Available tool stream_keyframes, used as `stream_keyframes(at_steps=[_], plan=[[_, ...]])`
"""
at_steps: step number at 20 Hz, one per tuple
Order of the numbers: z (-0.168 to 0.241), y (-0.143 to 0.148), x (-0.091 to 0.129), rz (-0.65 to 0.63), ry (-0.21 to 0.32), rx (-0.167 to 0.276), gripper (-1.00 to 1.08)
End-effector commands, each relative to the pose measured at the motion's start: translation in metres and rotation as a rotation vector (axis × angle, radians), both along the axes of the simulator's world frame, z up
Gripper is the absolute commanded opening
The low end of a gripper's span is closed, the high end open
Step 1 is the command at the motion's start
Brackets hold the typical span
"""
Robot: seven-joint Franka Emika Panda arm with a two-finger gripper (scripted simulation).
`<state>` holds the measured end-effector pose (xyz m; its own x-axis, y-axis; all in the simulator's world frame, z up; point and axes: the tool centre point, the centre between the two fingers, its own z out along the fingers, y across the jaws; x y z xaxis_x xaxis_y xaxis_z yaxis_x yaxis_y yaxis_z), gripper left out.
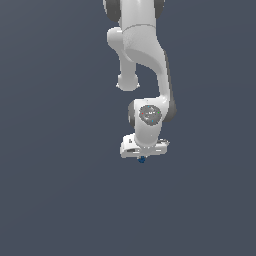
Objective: Pick up the object and move it to a goal position.
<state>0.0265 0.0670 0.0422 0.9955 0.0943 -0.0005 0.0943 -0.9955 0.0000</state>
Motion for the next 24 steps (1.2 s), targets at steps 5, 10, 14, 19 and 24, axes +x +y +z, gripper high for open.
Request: stream_keyframes(at_steps=[5, 10, 14, 19, 24], plan=[[0.0, 0.0, 0.0, 0.0, 0.0, 0.0, -1.0], [0.003, 0.0, -0.002, 0.0, 0.0, 0.0, -1.0], [0.013, 0.001, -0.007, 0.0, 0.0, 0.0, -1.0], [0.034, 0.004, -0.018, 0.0, 0.0, 0.0, -1.0], [0.065, 0.007, -0.034, 0.0, 0.0, -0.001, -1.0]])
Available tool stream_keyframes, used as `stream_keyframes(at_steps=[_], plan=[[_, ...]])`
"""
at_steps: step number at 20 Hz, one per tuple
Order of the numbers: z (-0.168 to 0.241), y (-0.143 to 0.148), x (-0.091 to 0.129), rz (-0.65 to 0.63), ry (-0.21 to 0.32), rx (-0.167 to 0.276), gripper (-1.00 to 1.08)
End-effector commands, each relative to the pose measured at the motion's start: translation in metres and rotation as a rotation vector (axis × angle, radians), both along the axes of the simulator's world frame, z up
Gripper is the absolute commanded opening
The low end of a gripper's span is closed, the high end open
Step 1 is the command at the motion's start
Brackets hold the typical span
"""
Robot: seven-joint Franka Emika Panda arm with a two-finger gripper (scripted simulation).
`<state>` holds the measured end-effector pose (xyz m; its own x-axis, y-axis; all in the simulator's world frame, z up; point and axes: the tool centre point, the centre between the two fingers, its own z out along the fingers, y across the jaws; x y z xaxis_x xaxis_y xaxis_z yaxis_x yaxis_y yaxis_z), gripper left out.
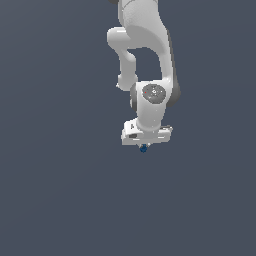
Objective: Pick up the object and move it to a goal position.
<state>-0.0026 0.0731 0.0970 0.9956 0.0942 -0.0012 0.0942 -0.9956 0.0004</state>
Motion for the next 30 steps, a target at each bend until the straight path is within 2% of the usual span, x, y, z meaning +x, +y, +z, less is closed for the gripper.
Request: stream_keyframes(at_steps=[1, 22, 30], plan=[[0.018, 0.002, -0.009, 0.0, -0.001, 0.0, -1.0], [0.204, 0.024, -0.102, 0.0, -0.001, -0.001, -1.0], [0.261, 0.031, -0.127, 0.001, -0.001, 0.0, -1.0]])
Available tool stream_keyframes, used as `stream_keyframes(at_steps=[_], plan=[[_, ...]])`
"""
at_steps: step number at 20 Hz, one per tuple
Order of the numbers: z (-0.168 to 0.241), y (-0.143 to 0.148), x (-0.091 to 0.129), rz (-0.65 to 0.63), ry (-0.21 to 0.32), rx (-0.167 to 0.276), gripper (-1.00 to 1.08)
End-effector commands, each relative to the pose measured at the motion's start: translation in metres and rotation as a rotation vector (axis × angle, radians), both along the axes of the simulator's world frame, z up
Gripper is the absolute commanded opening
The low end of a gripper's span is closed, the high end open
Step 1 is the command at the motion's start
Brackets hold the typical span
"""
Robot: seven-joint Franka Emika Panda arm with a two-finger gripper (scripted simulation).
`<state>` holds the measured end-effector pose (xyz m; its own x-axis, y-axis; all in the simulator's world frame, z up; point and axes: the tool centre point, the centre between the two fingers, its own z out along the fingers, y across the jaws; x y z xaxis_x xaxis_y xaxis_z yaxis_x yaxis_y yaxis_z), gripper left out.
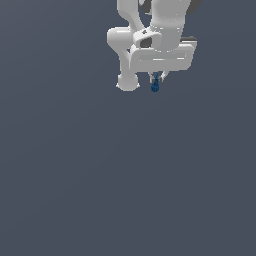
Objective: Pick up the object and move it to a goal position.
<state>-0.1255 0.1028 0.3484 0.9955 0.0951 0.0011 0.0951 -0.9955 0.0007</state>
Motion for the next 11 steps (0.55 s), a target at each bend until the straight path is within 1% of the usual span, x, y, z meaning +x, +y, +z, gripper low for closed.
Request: stream_keyframes(at_steps=[1, 6, 11], plan=[[0.014, 0.002, -0.007, 0.0, 0.001, 0.0, -1.0], [0.032, 0.004, -0.014, 0.0, 0.001, 0.0, -1.0], [0.037, 0.005, -0.015, 0.0, 0.001, 0.0, -1.0]])
